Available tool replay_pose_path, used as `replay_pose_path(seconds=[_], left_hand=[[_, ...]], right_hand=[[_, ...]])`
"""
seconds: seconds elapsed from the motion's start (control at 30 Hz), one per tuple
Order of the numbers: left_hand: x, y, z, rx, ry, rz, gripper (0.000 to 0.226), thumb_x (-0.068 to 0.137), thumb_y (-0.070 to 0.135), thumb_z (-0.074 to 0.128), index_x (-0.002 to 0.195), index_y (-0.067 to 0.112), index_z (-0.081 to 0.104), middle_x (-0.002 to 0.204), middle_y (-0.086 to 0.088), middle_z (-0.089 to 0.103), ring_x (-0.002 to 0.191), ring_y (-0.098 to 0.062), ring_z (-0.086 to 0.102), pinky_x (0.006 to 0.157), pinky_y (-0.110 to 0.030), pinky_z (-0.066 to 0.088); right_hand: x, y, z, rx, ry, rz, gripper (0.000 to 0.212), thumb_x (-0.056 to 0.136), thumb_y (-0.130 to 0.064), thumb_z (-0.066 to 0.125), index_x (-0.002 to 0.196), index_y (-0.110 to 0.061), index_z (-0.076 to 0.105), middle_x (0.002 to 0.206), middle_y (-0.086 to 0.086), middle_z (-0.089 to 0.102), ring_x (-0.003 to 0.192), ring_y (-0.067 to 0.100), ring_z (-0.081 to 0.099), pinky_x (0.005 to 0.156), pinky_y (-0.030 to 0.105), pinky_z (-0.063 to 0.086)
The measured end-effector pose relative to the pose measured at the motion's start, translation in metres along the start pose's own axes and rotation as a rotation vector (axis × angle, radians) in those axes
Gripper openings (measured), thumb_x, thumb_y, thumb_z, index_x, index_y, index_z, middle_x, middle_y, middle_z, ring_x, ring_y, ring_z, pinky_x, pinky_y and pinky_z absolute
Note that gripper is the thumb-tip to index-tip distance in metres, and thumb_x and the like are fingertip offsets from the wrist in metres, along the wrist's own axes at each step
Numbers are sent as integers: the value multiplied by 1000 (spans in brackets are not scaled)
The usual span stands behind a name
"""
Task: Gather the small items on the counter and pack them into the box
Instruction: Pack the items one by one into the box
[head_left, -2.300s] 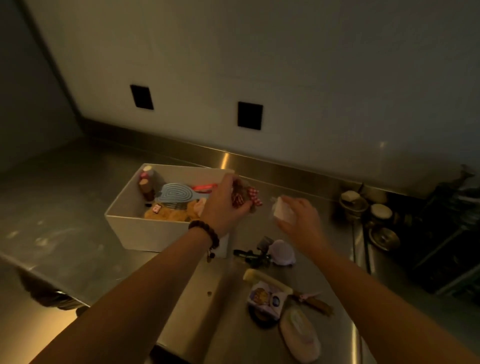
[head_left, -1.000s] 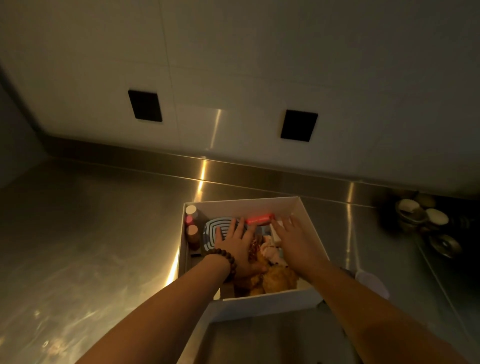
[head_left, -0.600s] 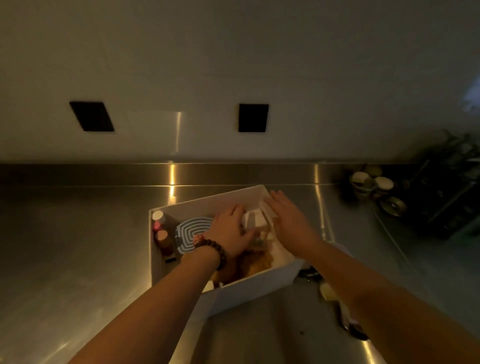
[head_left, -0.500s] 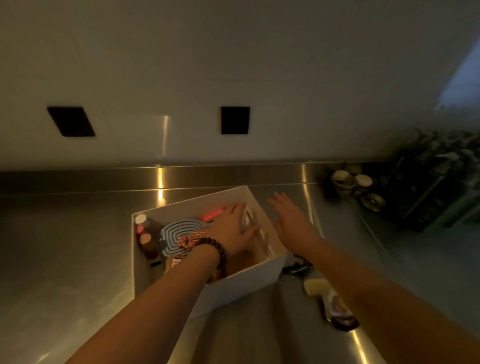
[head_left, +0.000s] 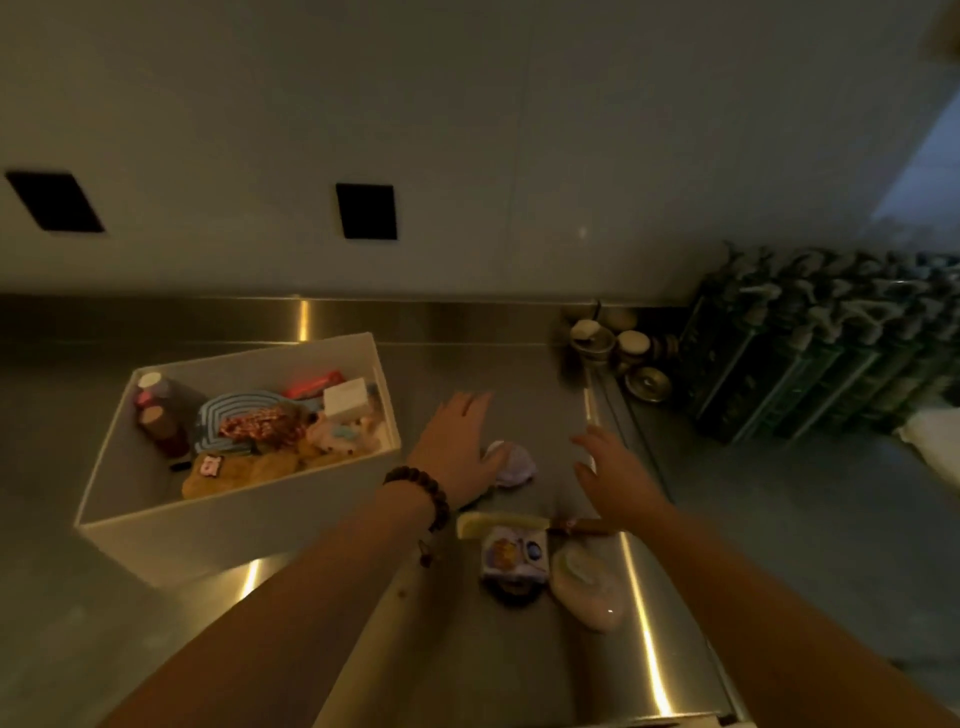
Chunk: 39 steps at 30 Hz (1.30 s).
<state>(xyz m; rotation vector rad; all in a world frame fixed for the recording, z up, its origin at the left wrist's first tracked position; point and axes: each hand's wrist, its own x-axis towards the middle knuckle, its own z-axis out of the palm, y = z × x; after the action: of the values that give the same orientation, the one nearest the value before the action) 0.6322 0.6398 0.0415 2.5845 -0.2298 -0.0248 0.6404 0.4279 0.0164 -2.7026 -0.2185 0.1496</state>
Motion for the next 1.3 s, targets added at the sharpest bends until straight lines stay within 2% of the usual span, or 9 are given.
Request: replay_pose_path(seconds=[0.17,0.3,0.43,0.57,0.67,0.73,0.97,1.17,1.3], left_hand=[[-30,33,47,-55,-101,-92,68,93,42,52,148,15,21,154,-4,23,138,-22,29,112,-34,31],[-55,35,79,49,-173,-124,84,83,54,60,149,21,20,155,2,18,143,-20,19,116,-34,24],[-67,29,97,157,-268,-155,98,76,59,65,150,20,15,158,-2,8,146,-21,5,118,-37,15],[-74,30,110,145,-245,-180,90,80,47,68,149,21,17,158,0,9,146,-21,2,118,-37,11],[-81,32,121,151,-203,-195,89,80,49,66,149,20,17,157,-1,13,145,-22,6,118,-38,11],[-86,33,127,145,-140,-200,87,79,52,66,147,20,21,154,-1,20,143,-22,14,117,-36,15],[-96,29,143,182,6,-177,64,79,40,66,134,26,37,140,4,39,130,-19,30,106,-34,34],[-92,27,145,148,-21,-198,72,77,47,66,138,27,33,145,2,31,134,-20,26,110,-37,30],[-80,25,141,154,-77,-210,80,77,48,67,143,26,27,147,0,29,135,-22,27,112,-38,29]], right_hand=[[-21,50,-3,40,-84,-31,45,96,-17,46,140,-15,39,153,10,26,139,25,29,110,29,24],[-34,66,6,22,-185,-96,46,96,-20,47,141,-20,38,154,7,24,139,24,28,111,32,26],[-45,58,16,115,-192,-165,46,94,-29,52,137,-18,43,150,5,32,135,21,34,108,27,27],[-68,51,32,98,-148,-235,60,84,-47,61,136,-25,42,135,-2,38,122,17,39,100,26,33],[-82,50,45,113,-161,-207,82,74,-62,61,143,-28,31,142,0,30,128,19,30,108,34,32],[-89,49,51,88,-183,-207,86,74,-67,55,145,-28,26,147,2,22,134,22,23,111,39,28],[-109,49,65,71,-197,-173,77,91,-39,50,148,-36,-2,149,6,21,132,23,25,107,35,28],[-117,51,63,37,-177,-182,75,95,-34,42,141,-40,-17,151,6,15,134,24,22,106,36,29],[-116,53,66,39,-163,-140,74,95,-36,43,145,-41,-12,153,8,12,137,25,21,107,39,32]])
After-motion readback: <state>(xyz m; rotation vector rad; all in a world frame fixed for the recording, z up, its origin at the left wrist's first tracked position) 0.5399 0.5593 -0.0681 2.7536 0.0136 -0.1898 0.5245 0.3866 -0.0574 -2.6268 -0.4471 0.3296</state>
